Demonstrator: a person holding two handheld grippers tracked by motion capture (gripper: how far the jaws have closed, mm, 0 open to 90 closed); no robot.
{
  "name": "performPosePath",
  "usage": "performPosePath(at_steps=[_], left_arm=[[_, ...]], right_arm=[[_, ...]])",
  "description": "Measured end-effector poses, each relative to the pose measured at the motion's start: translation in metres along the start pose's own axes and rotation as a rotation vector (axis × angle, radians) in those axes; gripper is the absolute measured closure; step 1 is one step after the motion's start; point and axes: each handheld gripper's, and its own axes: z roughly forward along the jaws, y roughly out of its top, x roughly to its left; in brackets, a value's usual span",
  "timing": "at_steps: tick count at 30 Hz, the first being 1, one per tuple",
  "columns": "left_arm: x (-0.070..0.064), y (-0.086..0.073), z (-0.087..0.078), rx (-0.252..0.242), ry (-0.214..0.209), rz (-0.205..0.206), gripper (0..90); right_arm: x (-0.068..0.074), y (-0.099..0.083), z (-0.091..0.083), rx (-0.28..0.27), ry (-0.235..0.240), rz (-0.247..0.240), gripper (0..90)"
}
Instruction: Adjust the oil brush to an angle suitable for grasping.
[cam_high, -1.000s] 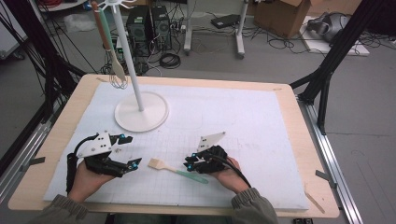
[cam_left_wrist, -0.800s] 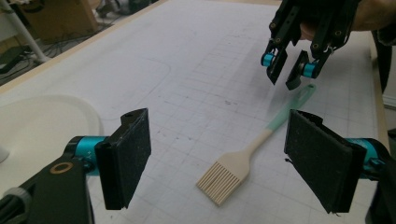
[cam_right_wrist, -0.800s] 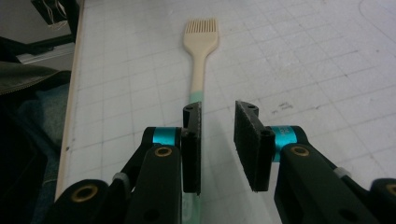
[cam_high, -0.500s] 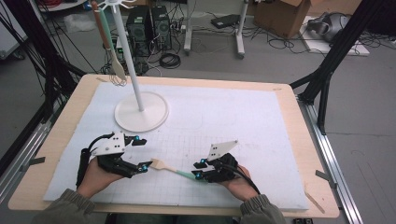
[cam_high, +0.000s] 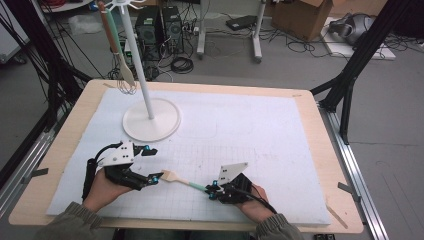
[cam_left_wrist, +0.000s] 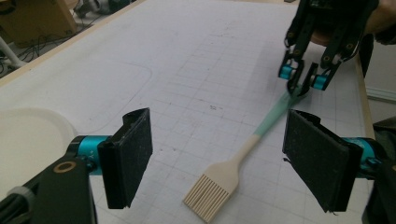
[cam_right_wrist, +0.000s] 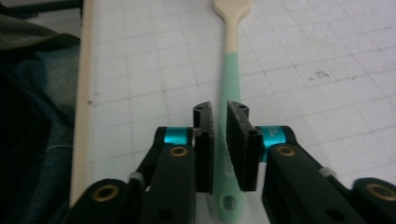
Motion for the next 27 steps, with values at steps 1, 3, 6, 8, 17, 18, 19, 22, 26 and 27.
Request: performPosePath(at_steps=[1,3,6,8,17,18,19,22,26,27], left_arm=[[0.0,0.0,0.0,0.0,0.0,-0.001,24.5],[0.0,0.0,0.0,0.002,0.0,0.0,24.6],[0.0,0.0,0.001,0.001,0.0,-0.001,24.5],[0.0,0.0,0.0,0.003,0.003,0.002,24.6],[0.0,0.001,0.003,0.002,-0.002,0.001,24.8],[-0.001,0.001,0.003,0.003,-0.003,-0.001,24.8],[0.0,0.001,0.004,0.003,-0.004,-0.001,24.8],[0.0,0.002,0.005,0.007,-0.008,0.001,24.9],[-0.001,0.003,0.008,0.009,-0.013,0.003,25.1],[-0.001,0.003,0.009,0.009,-0.015,0.004,25.2]], right_arm=[[0.002,-0.001,-0.001,-0.009,0.02,-0.001,89.0],[0.005,-0.002,-0.001,0.005,0.03,-0.009,89.1],[0.004,-0.005,0.001,0.04,0.024,-0.015,89.2],[0.003,-0.006,0.002,0.049,0.013,-0.017,89.2],[-0.017,-0.007,0.0,0.052,-0.059,0.009,89.2],[-0.02,-0.008,0.0,0.047,-0.059,0.019,89.3],[-0.022,-0.008,0.0,0.045,-0.066,0.018,89.3],[-0.029,-0.008,-0.001,0.047,-0.085,0.036,89.2],[-0.037,-0.007,0.001,0.04,-0.102,0.054,89.2],[-0.04,-0.007,0.002,0.037,-0.106,0.057,89.2]])
